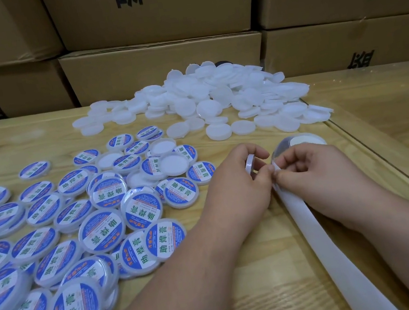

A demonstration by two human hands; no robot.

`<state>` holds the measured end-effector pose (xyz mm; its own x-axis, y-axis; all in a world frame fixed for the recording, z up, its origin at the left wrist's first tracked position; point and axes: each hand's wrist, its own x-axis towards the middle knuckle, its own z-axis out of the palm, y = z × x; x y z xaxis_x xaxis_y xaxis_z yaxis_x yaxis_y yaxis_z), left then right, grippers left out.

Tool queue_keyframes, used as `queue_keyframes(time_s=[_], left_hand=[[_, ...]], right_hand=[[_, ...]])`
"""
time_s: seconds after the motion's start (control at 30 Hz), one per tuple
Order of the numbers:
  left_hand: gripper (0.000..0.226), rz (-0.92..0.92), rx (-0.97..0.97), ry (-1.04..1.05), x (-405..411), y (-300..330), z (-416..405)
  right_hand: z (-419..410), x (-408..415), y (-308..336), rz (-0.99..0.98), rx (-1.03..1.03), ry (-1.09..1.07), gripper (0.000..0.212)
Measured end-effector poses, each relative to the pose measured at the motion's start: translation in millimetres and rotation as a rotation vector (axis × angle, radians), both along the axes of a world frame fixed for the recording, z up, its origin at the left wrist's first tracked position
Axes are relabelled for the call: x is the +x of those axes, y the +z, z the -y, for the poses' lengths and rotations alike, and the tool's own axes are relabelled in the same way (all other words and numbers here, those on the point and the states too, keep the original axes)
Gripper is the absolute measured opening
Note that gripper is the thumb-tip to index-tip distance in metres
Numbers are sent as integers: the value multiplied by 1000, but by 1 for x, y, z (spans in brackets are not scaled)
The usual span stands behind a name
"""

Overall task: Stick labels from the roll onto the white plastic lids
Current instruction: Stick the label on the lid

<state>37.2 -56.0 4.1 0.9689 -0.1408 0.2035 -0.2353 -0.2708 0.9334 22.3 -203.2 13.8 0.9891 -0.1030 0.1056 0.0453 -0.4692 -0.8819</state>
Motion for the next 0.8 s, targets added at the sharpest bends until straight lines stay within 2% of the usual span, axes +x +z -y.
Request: queue_keyframes(time_s=[0.27, 0.67, 0.8], left_hand=[[14, 9, 7, 3, 0, -1, 0], [16, 46, 68, 49, 1, -2, 0], [16, 22, 41, 108, 1, -3, 0]], right_hand=[[1, 0, -3, 26, -64, 31, 12], [-2, -2, -1, 41, -23, 85, 13], [-4, -3, 1, 63, -10, 62, 21]])
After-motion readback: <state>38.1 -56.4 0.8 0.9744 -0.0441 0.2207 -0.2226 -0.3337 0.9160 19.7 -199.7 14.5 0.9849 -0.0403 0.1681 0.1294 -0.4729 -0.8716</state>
